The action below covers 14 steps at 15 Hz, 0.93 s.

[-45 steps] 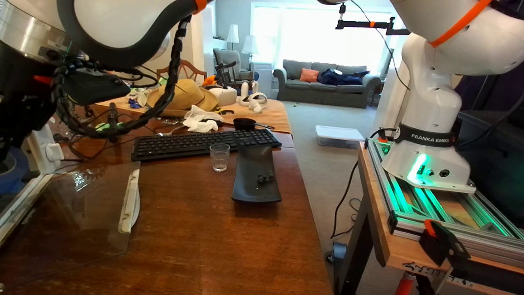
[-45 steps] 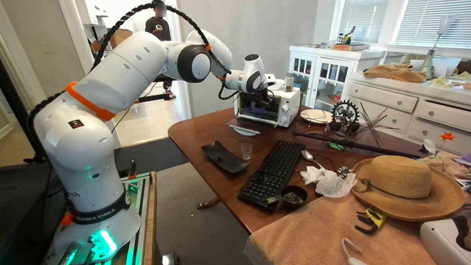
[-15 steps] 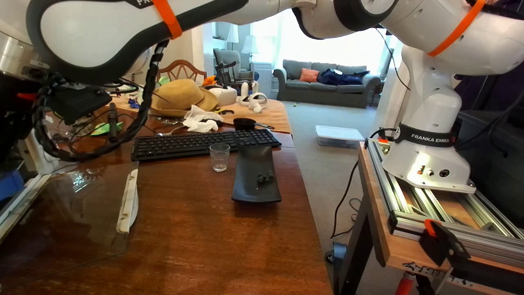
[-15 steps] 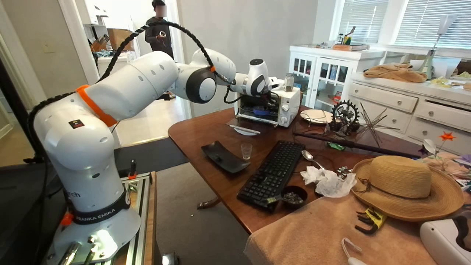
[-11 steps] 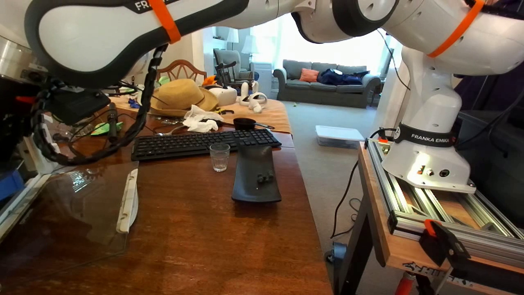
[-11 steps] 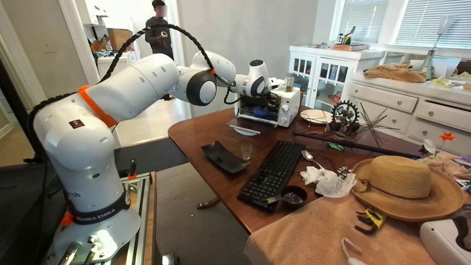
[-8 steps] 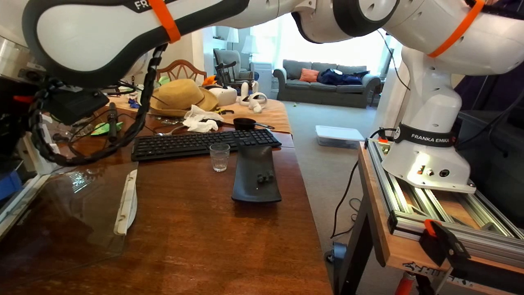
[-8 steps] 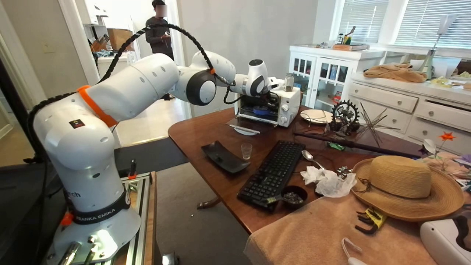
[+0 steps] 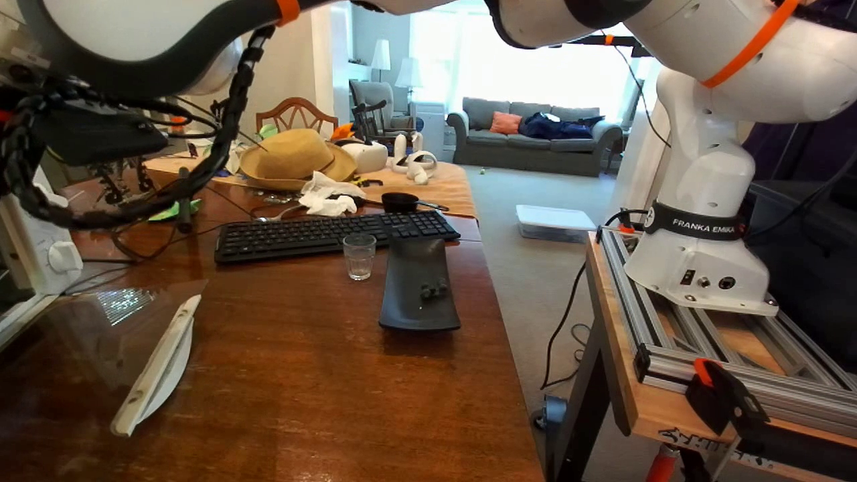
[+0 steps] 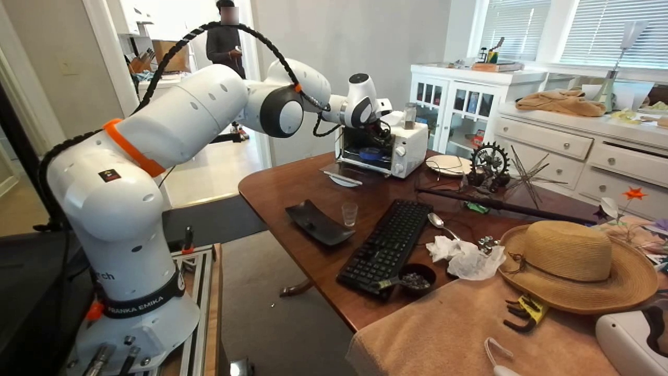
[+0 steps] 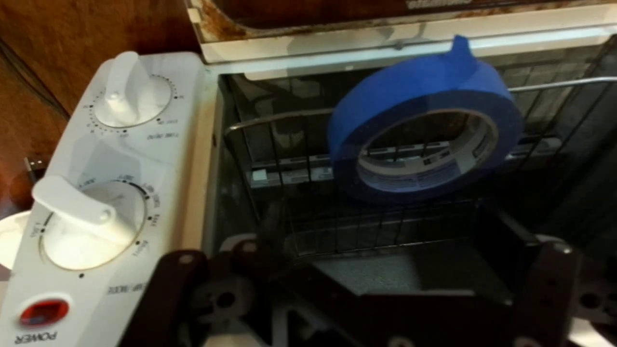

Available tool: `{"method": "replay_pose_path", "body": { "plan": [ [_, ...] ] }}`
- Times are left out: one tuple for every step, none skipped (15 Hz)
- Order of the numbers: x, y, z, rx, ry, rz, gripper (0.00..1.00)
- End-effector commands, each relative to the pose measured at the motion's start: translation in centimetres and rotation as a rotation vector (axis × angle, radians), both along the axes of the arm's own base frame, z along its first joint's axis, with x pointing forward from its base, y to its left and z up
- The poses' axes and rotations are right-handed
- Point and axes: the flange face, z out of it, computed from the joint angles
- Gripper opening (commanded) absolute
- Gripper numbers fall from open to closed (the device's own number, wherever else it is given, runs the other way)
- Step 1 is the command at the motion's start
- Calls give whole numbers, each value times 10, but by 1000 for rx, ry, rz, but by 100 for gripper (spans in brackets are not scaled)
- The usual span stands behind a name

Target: Put the blue masking tape in the white toaster oven.

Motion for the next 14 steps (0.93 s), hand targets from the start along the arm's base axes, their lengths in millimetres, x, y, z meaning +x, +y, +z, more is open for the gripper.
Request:
{"method": "replay_pose_path", "body": {
  "plan": [
    [-25, 0, 26, 77, 98, 18, 100],
    [-32, 0, 28, 97, 146, 45, 87],
    [-37, -3, 31, 115, 187, 38, 74],
    [-42, -5, 34, 136, 220, 34, 68],
    [-46, -9, 37, 154, 249, 25, 57],
    [-49, -14, 38, 166, 279, 6, 50],
    [-52, -21, 39, 168, 306, -19, 42],
    [-55, -28, 41, 168, 329, -35, 34],
    [-57, -36, 39, 164, 353, -69, 26],
    [-58, -43, 36, 156, 378, -85, 19],
    [-57, -50, 33, 147, 407, -89, 12],
    [-57, -54, 27, 139, 435, -75, 4],
    [-55, -56, 20, 120, 468, -54, 0],
    [-53, -56, 13, 104, 506, -32, 0]
  ]
}}
